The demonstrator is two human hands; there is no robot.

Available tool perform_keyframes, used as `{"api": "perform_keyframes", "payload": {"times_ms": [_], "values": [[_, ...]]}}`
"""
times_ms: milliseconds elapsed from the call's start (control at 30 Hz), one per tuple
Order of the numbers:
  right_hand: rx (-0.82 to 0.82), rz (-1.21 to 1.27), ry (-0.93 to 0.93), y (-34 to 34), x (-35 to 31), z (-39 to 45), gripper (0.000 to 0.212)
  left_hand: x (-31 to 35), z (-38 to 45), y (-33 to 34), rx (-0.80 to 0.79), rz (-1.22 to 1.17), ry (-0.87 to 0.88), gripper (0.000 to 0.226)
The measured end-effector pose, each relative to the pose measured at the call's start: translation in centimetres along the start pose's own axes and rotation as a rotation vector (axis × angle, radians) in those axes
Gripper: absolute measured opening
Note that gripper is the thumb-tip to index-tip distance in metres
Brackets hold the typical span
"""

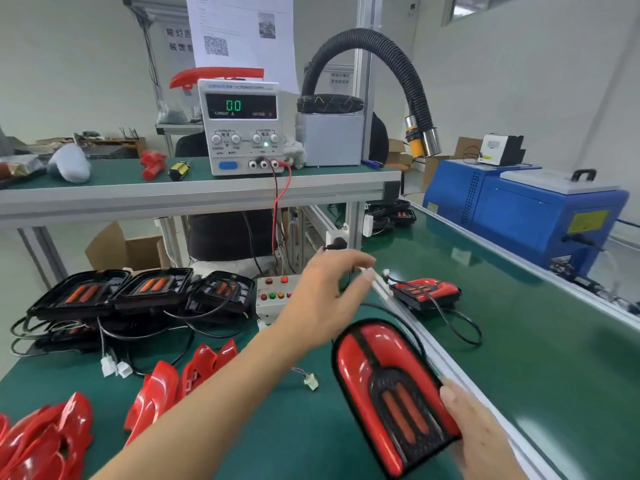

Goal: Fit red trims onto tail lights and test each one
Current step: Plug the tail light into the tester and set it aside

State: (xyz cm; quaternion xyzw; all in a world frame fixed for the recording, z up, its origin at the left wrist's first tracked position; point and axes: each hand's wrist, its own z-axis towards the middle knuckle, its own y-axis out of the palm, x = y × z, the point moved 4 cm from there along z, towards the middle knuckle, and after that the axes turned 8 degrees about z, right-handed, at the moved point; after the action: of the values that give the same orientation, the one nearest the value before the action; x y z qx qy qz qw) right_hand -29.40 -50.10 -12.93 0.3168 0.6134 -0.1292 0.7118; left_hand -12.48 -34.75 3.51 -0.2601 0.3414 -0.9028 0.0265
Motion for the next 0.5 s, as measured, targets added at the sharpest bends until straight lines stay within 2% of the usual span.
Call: {"api": "perform_keyframes", "payload": {"times_ms": [67, 133, 167, 233, 300, 433, 500], "values": [[0.203, 0.188, 0.014, -2.7, -0.8, 0.9, 0.036, -0.8, -1.1, -1.4, 0.128, -0.078, -0.103, 0.016], [0.368, 0.302, 0.05, -5.7, -1.7, 2.1, 0.043, -1.3, -2.9, -1.8, 0.112, -0.067, -0.147, 0.015], [0.436, 0.321, 0.053, -7.3, -2.1, 2.7, 0.038, -1.6, -3.9, -1.8, 0.092, -0.062, -0.155, 0.015], [0.562, 0.326, 0.065, -10.0, -2.7, 3.8, 0.024, -2.0, -5.9, -1.8, 0.062, -0.06, -0.167, 0.016], [0.658, 0.313, 0.078, -11.9, -2.8, 4.7, 0.02, -2.4, -7.6, -1.6, 0.049, -0.048, -0.178, 0.019], [0.833, 0.238, 0.118, -12.9, -2.6, 6.5, 0.017, -2.7, -10.4, -1.0, 0.015, -0.073, -0.209, 0.028], [0.945, 0.221, 0.114, -12.6, -2.6, 7.1, 0.027, -2.6, -11.3, -0.4, -0.005, -0.069, -0.221, 0.027]]}}
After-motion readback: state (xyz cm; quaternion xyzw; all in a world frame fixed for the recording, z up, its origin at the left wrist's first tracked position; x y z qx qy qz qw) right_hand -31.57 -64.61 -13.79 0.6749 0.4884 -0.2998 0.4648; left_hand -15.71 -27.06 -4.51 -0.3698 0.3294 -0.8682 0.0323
